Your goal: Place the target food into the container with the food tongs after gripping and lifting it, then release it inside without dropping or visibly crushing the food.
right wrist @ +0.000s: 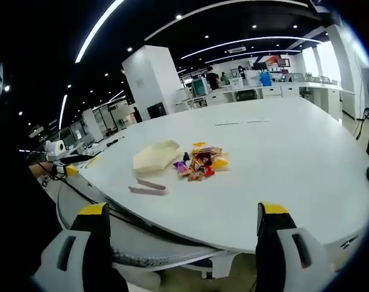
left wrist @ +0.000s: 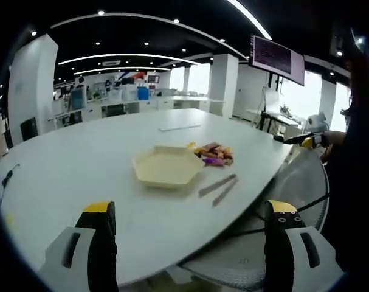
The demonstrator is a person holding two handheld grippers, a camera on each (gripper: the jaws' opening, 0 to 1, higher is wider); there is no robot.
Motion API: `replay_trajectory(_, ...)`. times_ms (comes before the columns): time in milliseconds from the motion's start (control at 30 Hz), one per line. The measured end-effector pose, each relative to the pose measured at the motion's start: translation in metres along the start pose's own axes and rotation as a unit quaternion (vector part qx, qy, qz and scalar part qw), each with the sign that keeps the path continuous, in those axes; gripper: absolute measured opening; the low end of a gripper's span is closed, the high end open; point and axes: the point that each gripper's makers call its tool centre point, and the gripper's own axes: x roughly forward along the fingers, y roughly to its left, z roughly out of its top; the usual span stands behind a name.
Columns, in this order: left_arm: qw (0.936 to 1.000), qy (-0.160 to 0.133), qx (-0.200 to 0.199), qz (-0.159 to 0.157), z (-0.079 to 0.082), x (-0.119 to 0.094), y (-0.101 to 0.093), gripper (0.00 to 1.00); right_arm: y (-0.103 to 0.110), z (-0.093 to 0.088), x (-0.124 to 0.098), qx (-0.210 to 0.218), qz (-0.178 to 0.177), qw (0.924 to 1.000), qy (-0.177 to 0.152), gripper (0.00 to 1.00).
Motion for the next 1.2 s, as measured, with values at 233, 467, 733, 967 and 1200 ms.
replay_trajectory(233, 1.0000, 0.001, 0.004, -0.001, 0.0003, -0.0004, -0.0007, 0.99, -0.0007, 0.0006, 0.0003, -0.003, -0.001, 1.0000, -0.004, 1.00)
replay_trajectory(467, 1.0000, 0.002, -0.001, -0.004, -0.0007, -0.0008, -0.0012, 0.98, -0.0007, -0.0021, 0.0011, 0.002, 0.000, 1.0000, 0.004, 1.00)
replay_trajectory(733, 0.9999, 0.008, 0.011, -0.008, -0.0007, -0.0007, -0.0037, 0.97, 0.0006, -0.0029, 0.0025, 0.005, 0.003, 1.0000, 0.002, 1.00)
replay_trajectory(967, 0.9998, 0.009, 0.011, -0.010, -0.0008, -0.0013, -0.0051, 0.96, 0.0038, -0.0034, 0.0079, 0.003, 0.011, 0.9999, 0.008, 1.00)
replay_trajectory(1200, 0.9998, 0.014, 0.008, -0.013, -0.0019, -0.0010, -0.0049, 0.96, 0.0038, -0.0032, 0.0082, 0.004, 0.011, 0.9999, 0.008, 1.00)
